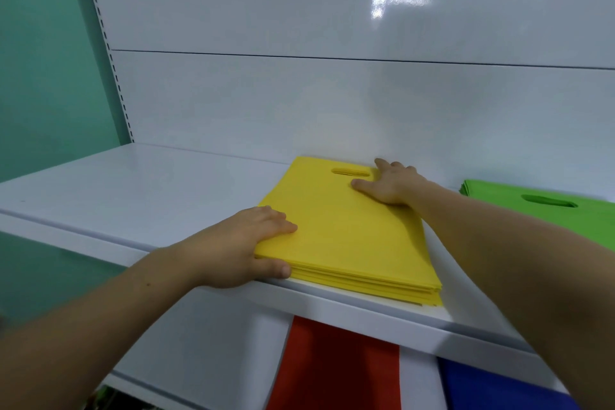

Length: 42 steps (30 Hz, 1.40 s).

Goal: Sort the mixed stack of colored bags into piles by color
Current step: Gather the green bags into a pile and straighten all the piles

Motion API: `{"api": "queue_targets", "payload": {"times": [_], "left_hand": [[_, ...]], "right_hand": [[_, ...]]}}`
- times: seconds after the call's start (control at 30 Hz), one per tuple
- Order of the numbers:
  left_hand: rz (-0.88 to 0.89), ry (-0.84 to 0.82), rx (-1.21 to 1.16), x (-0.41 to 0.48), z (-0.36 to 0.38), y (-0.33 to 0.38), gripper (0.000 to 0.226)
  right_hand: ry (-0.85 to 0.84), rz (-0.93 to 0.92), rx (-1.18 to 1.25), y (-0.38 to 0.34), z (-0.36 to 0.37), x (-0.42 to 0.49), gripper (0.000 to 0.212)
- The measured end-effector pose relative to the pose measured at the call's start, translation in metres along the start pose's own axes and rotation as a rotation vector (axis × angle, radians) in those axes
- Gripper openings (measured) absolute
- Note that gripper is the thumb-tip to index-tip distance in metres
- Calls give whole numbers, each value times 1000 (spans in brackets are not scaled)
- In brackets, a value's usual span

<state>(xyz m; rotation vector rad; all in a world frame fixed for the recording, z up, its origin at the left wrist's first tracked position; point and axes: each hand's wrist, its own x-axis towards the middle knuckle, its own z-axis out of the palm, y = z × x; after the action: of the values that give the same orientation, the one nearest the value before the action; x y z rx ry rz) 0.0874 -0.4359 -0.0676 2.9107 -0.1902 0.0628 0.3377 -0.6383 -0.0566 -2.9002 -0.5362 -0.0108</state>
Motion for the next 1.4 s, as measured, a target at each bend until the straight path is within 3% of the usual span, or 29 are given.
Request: {"api": "queue_targets", "payload": {"times": [0.13, 0.53, 0.67, 0.77, 0.8, 0.87, 0.93, 1.17, 1.3, 1.4], "left_hand": [[13, 52, -21, 1, -1, -2, 118], [17, -26, 54, 3, 2, -5, 123], [-66, 47, -136, 10, -10, -10, 107], [-110, 107, -186, 28, -15, -11, 116], [-129, 112, -179, 36, -16, -11, 108], [-174, 100, -156, 56, -16, -14, 72], [-205, 72, -119, 76, -15, -20, 57], [-172, 72, 22, 144, -21, -31, 62], [-80, 71, 74, 183, -26, -45, 70], [-40, -25, 36, 198, -16, -55, 76]], "right_hand": [[-5, 32, -47, 2, -3, 4, 100], [-70, -20, -86, -2, -5, 2, 100], [-34, -34, -62, 0, -4, 1, 99], [-8, -44, -52, 1, -4, 1, 100], [3, -46, -54, 1, -4, 0, 100], [24, -71, -69, 1, -3, -1, 98], [44, -108, -91, 0, -2, -4, 95], [150, -157, -246, -4, 1, -23, 81], [98, -156, -270, -7, -1, -29, 71], [50, -94, -297, -12, -3, -36, 72]]}}
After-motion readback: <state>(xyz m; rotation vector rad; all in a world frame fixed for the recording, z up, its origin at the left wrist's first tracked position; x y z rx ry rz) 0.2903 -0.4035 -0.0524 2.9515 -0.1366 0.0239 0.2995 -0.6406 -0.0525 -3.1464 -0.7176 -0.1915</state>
